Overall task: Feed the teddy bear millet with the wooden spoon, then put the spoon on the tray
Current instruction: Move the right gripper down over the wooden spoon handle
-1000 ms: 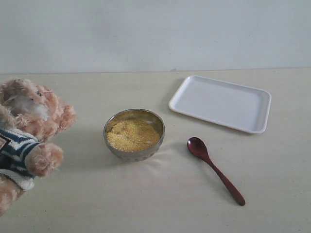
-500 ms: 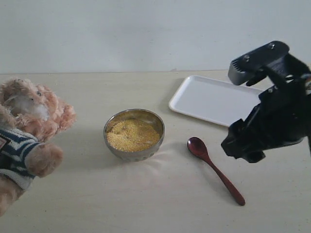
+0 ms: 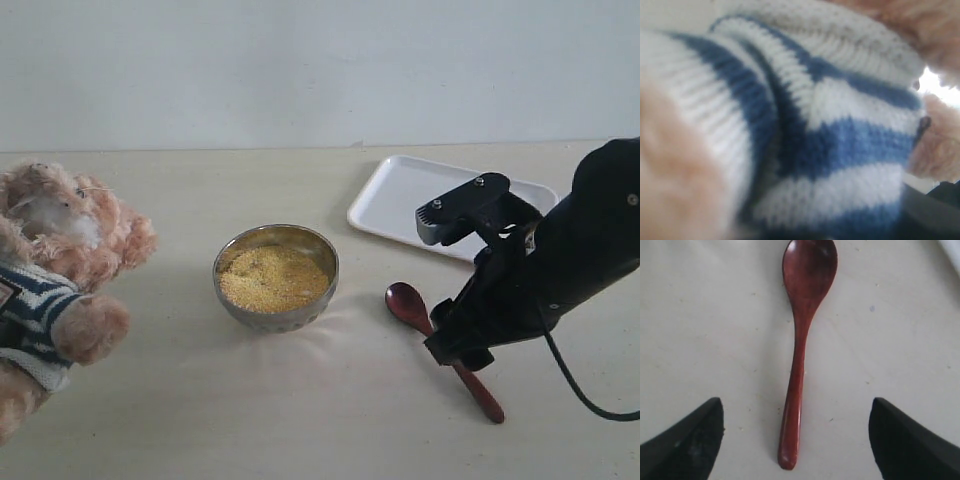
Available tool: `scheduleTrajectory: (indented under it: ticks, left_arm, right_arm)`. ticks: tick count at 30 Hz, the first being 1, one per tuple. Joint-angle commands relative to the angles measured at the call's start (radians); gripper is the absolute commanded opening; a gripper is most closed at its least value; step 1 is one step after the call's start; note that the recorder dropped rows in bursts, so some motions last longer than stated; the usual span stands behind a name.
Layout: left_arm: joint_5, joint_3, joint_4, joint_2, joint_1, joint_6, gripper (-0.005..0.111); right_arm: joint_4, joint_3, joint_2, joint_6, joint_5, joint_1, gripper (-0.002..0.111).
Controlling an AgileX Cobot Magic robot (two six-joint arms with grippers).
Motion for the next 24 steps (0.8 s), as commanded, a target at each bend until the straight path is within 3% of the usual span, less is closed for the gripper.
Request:
scheduleTrajectory:
  ticks: [1, 24]
  left_arm:
    - [0.008, 0.001, -0.023, -0.016, 0.002, 0.006, 0.007]
    - [0.003, 0.001, -0.023, -0.016, 0.002, 0.006, 0.007]
  right_arm:
    - [-0.008, -0.004, 0.042, -0.013, -0.044, 0.0, 0.077]
    - [0.007, -0.004, 0.203, -0.002, -0.137, 0.0, 0.071]
